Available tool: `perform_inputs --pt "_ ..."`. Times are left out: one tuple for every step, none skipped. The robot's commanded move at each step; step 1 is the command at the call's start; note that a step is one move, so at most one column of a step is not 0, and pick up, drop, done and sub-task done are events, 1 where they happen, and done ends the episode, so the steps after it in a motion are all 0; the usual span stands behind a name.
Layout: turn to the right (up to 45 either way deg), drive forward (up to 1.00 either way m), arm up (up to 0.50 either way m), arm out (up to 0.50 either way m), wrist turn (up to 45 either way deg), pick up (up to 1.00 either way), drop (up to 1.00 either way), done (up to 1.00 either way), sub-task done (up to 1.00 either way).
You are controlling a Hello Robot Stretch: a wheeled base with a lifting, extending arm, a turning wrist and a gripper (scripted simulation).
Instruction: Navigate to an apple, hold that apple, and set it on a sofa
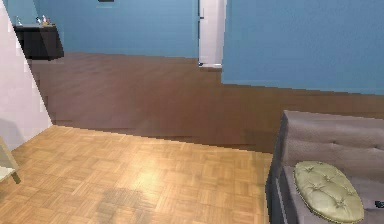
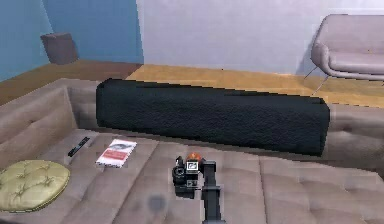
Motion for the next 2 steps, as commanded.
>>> perform_inputs --pt "0.0 0.00 0.00 0.00 0.0 0.00 1.00 0.00 0.00" --pt "0.0 0.00 0.10 0.00 0.0 0.00 0.00 0.00 0.00"
